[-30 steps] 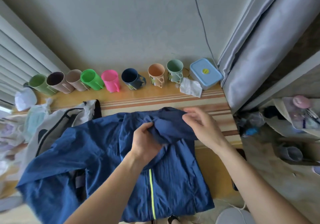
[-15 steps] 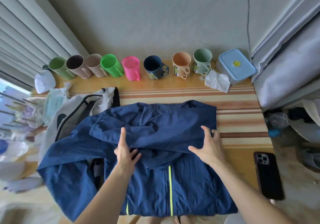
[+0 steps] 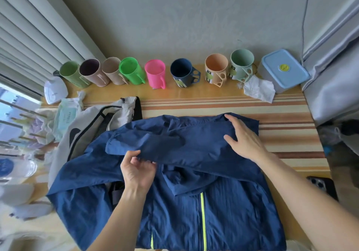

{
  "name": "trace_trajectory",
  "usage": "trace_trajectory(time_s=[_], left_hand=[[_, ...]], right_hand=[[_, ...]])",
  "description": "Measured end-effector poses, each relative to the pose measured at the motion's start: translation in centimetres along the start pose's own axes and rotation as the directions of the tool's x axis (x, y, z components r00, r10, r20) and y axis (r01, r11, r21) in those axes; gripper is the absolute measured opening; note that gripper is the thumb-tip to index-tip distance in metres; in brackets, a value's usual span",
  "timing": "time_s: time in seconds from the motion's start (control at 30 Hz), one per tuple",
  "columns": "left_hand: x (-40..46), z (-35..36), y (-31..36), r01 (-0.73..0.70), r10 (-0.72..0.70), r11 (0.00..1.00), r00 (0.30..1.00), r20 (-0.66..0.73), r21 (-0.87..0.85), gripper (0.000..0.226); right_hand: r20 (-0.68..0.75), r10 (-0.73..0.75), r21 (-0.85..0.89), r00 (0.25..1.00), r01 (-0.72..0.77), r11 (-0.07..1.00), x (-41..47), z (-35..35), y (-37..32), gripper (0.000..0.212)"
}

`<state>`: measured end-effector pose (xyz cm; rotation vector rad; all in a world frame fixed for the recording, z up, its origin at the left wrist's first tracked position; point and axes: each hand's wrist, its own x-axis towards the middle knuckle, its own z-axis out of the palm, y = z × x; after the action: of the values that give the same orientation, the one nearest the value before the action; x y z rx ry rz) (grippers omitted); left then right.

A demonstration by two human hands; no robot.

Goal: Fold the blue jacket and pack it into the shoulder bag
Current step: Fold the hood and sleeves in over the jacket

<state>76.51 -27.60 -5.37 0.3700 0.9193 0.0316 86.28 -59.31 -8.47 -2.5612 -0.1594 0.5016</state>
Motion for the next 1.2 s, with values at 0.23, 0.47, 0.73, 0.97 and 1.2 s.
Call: trace_trajectory(time_s=[0.23,0.47,0.73,0.97,1.2], left_hand=[[0.5,0.3,-0.3,0.008,0.01,0.996,0.98,0.2,-0.089,0.066],[2.1,0.3,-1.8,0.048,-0.052,0.998,0.987,-0.152,-0.027,0.042],[3.2,0.6,1.4,-0.109,0.121,0.985,0.989,-0.083,0.136,0.022],[3.5,-1.9,2.0,-0.049,0.209,0.908,0.913,-0.349,0.416,0.036],[-1.6,-4.0,5.5,-0.222,0.671,0.222,0.741,0.017,0.949,0.044]], right_hand=[[0.175,0.124,-0.129,0.977,-0.102,0.986,4.2,-3.4,2.7,0.037],[-0.271,0.071,-0.057,0.96,-0.09,0.994,0.6,-4.2,2.8,0.054],[0.003,-0.241,-0.496,0.971,0.211,0.843,-5.8,4.2,3.1,0.053],[-0.013,-0.018,-0.521,1.0,0.008,0.854,-7.6,1.1,6.7,0.015],[-0.11,-0.215,-0.324,0.97,0.169,0.931,-3.6,4.2,-1.3,0.062]])
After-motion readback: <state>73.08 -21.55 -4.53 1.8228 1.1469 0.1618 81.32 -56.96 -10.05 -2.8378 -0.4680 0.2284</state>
